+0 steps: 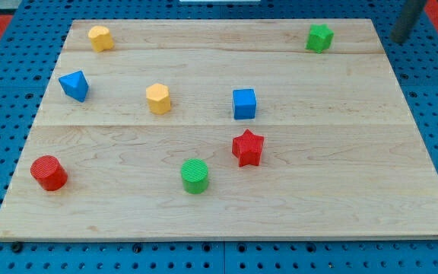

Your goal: Place the green star above the blue cube

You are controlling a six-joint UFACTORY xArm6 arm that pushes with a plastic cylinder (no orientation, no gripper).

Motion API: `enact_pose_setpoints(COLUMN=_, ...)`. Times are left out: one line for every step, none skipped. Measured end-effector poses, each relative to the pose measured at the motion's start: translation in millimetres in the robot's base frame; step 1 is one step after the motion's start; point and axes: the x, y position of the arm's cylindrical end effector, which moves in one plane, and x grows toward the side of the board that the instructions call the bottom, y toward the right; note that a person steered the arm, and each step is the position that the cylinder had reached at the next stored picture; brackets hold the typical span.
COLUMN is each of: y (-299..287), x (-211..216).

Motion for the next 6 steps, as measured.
enact_pose_setpoints(y=-65.1, x=-0.9)
enact_pose_setpoints(y=-159.7, x=7.4)
enact_pose_setpoints(y=-234.6, x=30.9)
enact_pose_setpoints(y=-222.4, x=49.4)
enact_pose_setpoints(y=-213.9, x=51.4)
enact_pose_setpoints(y=-149.7, x=51.5)
